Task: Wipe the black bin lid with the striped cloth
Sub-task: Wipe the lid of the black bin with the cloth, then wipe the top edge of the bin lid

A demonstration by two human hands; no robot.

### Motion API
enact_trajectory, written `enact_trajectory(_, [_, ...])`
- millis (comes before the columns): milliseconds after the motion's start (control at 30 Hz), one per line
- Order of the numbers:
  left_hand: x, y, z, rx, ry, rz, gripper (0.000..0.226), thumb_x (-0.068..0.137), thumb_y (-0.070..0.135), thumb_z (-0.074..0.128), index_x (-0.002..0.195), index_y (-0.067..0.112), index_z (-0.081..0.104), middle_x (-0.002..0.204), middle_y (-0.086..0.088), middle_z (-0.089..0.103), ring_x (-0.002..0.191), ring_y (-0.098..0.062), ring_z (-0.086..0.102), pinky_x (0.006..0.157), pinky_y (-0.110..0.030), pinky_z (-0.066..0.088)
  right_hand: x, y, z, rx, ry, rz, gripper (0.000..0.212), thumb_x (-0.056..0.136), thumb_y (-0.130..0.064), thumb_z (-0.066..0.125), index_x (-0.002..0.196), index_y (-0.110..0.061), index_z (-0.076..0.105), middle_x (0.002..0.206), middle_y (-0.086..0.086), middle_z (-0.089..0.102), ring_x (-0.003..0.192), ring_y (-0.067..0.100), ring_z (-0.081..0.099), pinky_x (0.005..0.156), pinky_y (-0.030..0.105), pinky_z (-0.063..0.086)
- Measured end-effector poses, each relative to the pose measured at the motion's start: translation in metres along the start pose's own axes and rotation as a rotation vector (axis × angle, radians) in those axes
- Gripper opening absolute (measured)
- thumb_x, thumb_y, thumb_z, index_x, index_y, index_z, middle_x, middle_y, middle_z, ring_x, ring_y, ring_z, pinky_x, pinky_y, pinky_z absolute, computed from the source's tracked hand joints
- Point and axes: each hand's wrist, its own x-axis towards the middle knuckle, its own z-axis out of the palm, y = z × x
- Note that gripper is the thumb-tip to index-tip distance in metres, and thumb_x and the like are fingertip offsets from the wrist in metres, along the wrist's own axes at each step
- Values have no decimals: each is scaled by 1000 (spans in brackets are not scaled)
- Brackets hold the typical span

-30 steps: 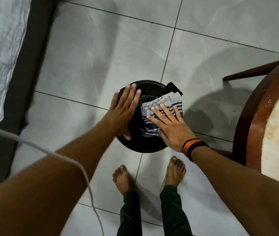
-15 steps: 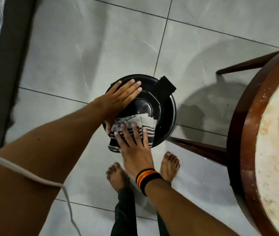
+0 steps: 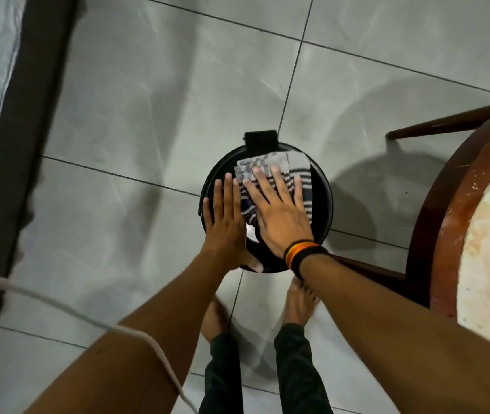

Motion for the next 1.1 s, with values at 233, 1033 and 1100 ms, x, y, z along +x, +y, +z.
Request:
enact_trajectory(233, [9, 17, 3, -119, 53, -109, 182, 37, 74, 89, 155, 2, -29, 164, -18, -36, 151, -39, -34, 122, -58, -15, 78, 43, -37, 121, -114, 97, 58, 105, -42, 30, 160, -38, 13, 171, -7, 7, 158, 26, 6, 124, 60, 6])
enact_trajectory(1033, [-15, 27, -59, -692, 179, -257, 61, 87, 67, 59, 126, 20, 67, 114, 0, 74, 104, -19, 70, 91, -40, 58, -47, -10, -42, 831, 190, 1045, 72, 86, -36, 74, 145, -9, 41, 146, 17, 46, 136, 37, 44, 110, 44, 40])
enact_trajectory(1100, [-5, 41, -49, -647, 211, -308, 51, 86, 55, 68, 119, 17, 70, 108, -1, 75, 102, -20, 70, 84, -33, 54, -35, -8, -39, 801, 142, 1104, 66, 83, -32, 77, 137, -9, 47, 137, 17, 52, 128, 39, 51, 105, 44, 46])
